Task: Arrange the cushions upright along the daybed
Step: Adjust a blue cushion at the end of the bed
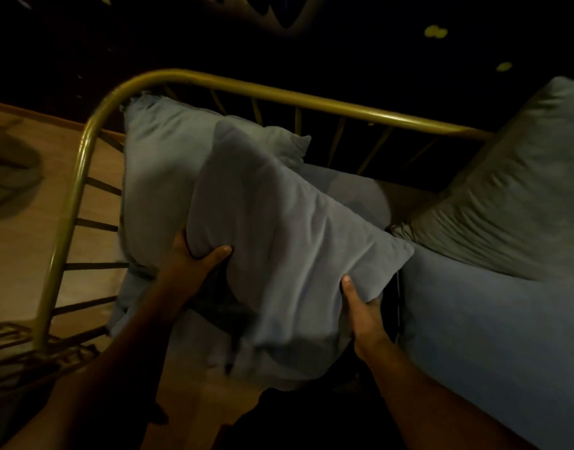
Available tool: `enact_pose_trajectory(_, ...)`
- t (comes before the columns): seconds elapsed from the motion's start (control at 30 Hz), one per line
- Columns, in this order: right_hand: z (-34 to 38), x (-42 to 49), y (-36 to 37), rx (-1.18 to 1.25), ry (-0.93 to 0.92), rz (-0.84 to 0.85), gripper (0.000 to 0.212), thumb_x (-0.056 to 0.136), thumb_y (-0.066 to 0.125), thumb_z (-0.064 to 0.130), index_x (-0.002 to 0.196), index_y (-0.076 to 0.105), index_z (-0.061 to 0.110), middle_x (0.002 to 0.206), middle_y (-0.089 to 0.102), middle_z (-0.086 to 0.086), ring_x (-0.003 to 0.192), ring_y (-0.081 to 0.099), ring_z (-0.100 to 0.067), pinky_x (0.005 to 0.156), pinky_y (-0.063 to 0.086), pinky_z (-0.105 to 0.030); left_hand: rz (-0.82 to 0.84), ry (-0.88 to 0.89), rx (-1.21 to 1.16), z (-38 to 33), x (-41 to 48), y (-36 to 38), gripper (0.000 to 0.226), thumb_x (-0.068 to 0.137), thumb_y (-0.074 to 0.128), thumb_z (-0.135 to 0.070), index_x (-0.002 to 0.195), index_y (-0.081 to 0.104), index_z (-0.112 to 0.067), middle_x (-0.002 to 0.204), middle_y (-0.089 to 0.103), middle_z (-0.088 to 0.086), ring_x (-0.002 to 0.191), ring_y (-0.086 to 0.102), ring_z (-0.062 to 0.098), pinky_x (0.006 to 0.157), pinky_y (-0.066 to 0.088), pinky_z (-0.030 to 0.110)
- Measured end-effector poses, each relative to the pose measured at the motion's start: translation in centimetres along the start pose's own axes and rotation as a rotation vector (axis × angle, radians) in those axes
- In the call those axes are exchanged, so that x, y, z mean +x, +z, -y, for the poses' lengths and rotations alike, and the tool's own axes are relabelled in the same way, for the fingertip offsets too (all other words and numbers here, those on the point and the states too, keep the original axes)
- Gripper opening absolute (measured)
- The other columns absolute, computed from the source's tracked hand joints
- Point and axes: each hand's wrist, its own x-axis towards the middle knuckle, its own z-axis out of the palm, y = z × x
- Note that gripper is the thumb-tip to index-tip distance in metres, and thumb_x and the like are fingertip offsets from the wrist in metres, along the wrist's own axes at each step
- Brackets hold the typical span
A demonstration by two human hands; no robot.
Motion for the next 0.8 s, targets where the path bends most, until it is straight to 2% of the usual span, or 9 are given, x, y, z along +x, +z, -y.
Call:
enact_pose_trajectory(0.1, 0.9, -1.5, -0.2, 0.038, -0.110, 0.024, 0.088, 0.072, 0.075, 0.047, 0.144, 0.029, 0.028, 0.145, 0.044, -0.002, 0.130, 0.046, -0.027, 0.105, 0.041, -0.047, -0.030, 0.031, -0.028, -0.8, -1.5, -1.1, 0.082, 0.072, 0.078, -0.033, 0.139, 0.036, -0.011, 0.139, 0.049, 0.018, 0.125, 0.049, 0.037, 0.098, 0.041, 0.041)
enact_pose_trajectory(0.23, 4.1, -3.1, -0.7, 0.001, -0.308, 0.025, 0.082, 0.077, 0.074, 0.042, 0.145, 0.031, 0.024, 0.140, 0.047, 0.002, 0.125, 0.047, -0.019, 0.099, 0.041, -0.035, -0.063, 0.068, -0.070, -2.1, -3.0, -2.4, 0.077, 0.074, 0.077, -0.034, 0.136, 0.039, -0.009, 0.136, 0.052, 0.019, 0.122, 0.051, 0.038, 0.097, 0.042, 0.042)
enact_pose_trajectory(0.33, 6.1, -4.1, -1.1, -0.042, -0.410, -0.027, 0.089, 0.069, 0.075, 0.055, 0.142, 0.036, 0.024, 0.140, 0.050, 0.000, 0.125, 0.050, -0.022, 0.105, 0.042, -0.044, -0.076, 0.092, -0.092, -3.3, -3.7, -3.0, 0.079, 0.075, 0.074, -0.041, 0.137, 0.038, -0.010, 0.137, 0.052, 0.018, 0.123, 0.050, 0.038, 0.098, 0.041, 0.043)
enact_pose_trajectory(0.4, 6.9, -4.9, -1.5, -0.091, -0.460, -0.082, 0.097, 0.059, 0.072, 0.071, 0.139, 0.039, 0.027, 0.137, 0.054, 0.001, 0.122, 0.053, -0.024, 0.103, 0.045, -0.049, -0.081, 0.118, -0.074, -4.2, -4.3, -3.2, 0.077, 0.077, 0.071, -0.043, 0.138, 0.035, -0.011, 0.137, 0.051, 0.019, 0.122, 0.050, 0.040, 0.097, 0.040, 0.044)
enact_pose_trajectory(0.47, 7.6, -5.8, -2.2, -0.117, -0.504, -0.119, 0.097, 0.057, 0.068, 0.076, 0.135, 0.041, 0.027, 0.132, 0.057, 0.001, 0.116, 0.057, -0.024, 0.099, 0.047, -0.050, -0.082, 0.118, -0.057, -5.2, -4.9, -3.5, 0.079, 0.079, 0.068, -0.047, 0.141, 0.032, -0.014, 0.139, 0.048, 0.019, 0.123, 0.047, 0.041, 0.098, 0.038, 0.046)
enact_pose_trajectory(0.57, 8.7, -8.1, -3.9, -0.130, -0.622, -0.158, 0.083, 0.065, 0.068, 0.070, 0.132, 0.042, 0.029, 0.125, 0.059, 0.004, 0.109, 0.059, -0.021, 0.095, 0.050, -0.049, -0.067, 0.125, -0.077, -6.7, -5.6, -4.0, 0.086, 0.075, 0.067, -0.056, 0.143, 0.029, -0.020, 0.143, 0.044, 0.017, 0.127, 0.043, 0.041, 0.104, 0.035, 0.050)
enact_pose_trajectory(0.67, 9.5, -10.2, -6.6, -0.129, -0.748, -0.211, 0.072, 0.076, 0.068, 0.055, 0.137, 0.038, 0.033, 0.125, 0.056, 0.009, 0.109, 0.057, -0.017, 0.094, 0.049, -0.042, -0.017, 0.272, -0.155, -8.6, -6.5, -4.1, 0.079, 0.075, 0.068, -0.054, 0.140, 0.037, -0.019, 0.142, 0.049, 0.011, 0.127, 0.047, 0.036, 0.104, 0.038, 0.045)
enact_pose_trajectory(0.8, 10.4, -12.4, -11.4, -0.119, -0.783, -0.367, 0.077, 0.071, 0.065, 0.063, 0.137, 0.036, 0.036, 0.132, 0.057, 0.003, 0.113, 0.058, -0.024, 0.094, 0.050, -0.049, 0.024, 0.424, -0.157, -11.3, -9.5, -2.1, 0.074, 0.077, 0.065, -0.056, 0.136, 0.044, -0.017, 0.137, 0.054, 0.011, 0.123, 0.052, 0.034, 0.098, 0.043, 0.041)
